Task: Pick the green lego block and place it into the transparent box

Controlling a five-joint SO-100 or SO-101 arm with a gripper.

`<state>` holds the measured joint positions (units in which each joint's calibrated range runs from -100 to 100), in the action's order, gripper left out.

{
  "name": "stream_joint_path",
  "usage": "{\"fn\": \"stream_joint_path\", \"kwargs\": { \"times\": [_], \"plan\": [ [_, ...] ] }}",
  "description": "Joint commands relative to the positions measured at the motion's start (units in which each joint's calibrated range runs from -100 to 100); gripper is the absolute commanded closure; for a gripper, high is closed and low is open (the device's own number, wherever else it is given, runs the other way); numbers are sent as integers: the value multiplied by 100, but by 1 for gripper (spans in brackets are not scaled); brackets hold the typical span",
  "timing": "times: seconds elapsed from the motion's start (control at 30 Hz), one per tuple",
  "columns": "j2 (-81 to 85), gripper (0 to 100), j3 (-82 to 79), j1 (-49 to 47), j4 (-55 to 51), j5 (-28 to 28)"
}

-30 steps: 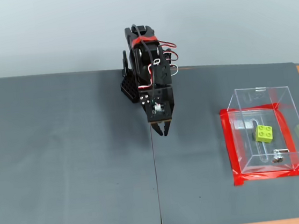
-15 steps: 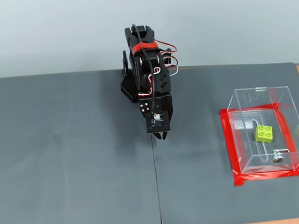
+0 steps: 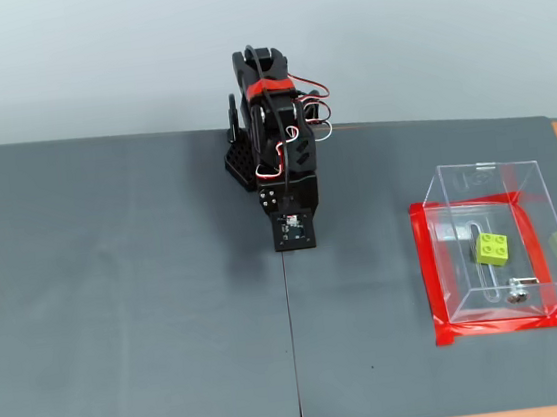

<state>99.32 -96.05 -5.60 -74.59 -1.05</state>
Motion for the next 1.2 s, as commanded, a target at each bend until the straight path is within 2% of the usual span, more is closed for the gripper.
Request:
{"fn": "stream_joint_path", "kwargs": {
  "times": [0.0, 1.17],
  "plan": [
    [26, 98, 338, -3, -33, 61],
    [0, 98, 347, -130, -24, 56]
  ]
}}
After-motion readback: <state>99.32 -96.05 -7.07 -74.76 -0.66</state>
